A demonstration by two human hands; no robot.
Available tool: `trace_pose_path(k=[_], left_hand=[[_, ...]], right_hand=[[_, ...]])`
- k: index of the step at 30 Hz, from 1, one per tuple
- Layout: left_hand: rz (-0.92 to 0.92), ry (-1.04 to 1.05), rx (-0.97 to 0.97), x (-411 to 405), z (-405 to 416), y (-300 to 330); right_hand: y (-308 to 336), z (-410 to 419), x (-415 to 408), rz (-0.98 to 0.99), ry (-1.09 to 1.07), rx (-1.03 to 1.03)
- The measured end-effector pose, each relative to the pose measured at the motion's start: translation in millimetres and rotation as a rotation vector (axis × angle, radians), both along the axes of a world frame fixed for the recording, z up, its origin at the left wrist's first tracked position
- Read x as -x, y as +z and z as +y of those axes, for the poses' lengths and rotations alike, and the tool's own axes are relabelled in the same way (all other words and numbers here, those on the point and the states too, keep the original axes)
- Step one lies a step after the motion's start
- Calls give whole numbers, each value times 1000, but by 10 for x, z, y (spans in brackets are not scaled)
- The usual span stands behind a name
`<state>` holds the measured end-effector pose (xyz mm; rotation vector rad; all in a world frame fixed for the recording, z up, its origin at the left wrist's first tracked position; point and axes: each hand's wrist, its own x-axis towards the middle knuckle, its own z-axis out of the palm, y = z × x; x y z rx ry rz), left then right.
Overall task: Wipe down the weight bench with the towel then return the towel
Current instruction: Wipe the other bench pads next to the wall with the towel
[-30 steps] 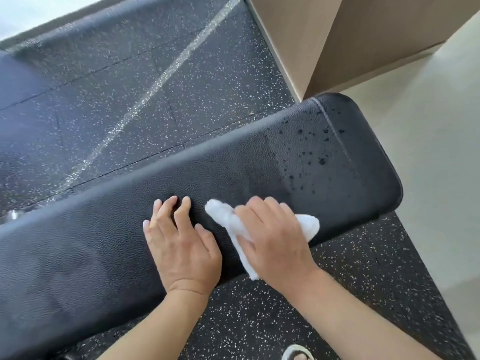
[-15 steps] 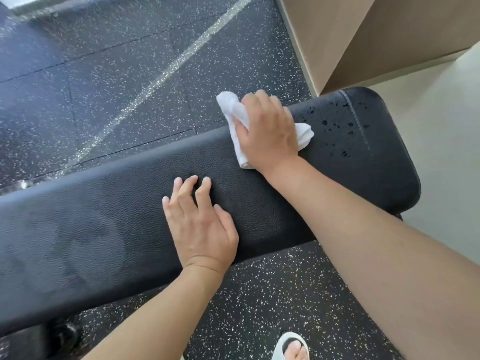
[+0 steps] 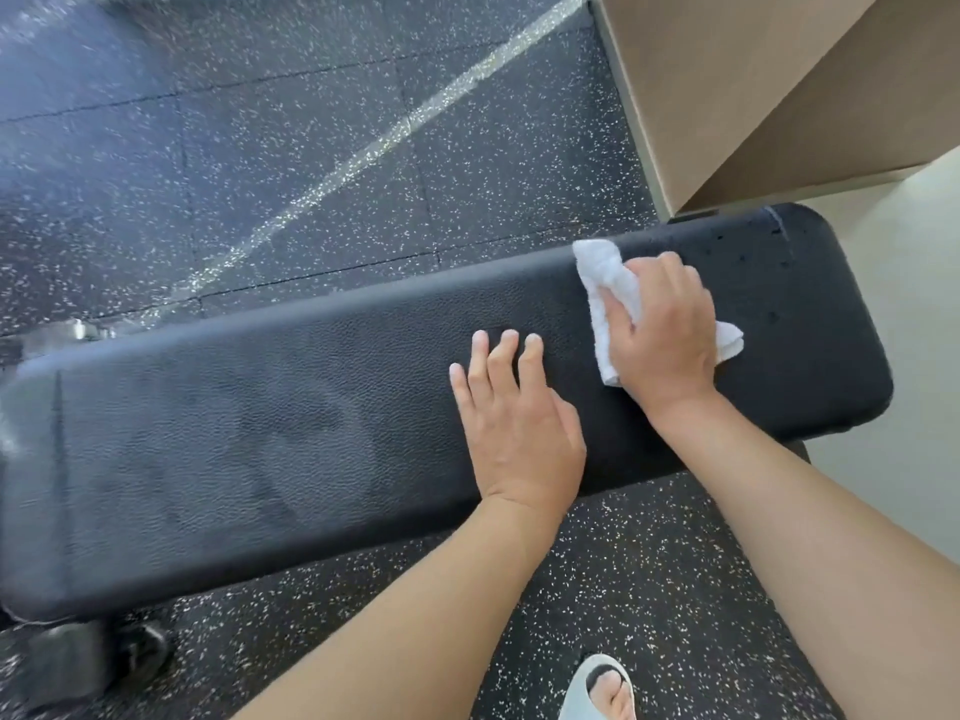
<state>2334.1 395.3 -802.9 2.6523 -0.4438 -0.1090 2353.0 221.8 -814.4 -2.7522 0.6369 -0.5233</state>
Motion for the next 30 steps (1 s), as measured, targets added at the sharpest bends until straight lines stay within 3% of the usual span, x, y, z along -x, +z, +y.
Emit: trace_pose_path(k=[3,6,16,20,30], left_hand=[[47,-246,-23,-120,350,77],[90,-456,-24,-327,982,165],[81,-218,-66,-906,3278,263],[73,-187,-92,-981,3515,288],[83,-56,-102,-865,3241,352]], right_hand=[[15,289,-12,22,-103,-26],[22,882,-62,22,-13,-25],[27,3586,-898,38,274,-25],[25,3809,-1023,19,306,-4],[20,3624,-1005,20,407,-47]])
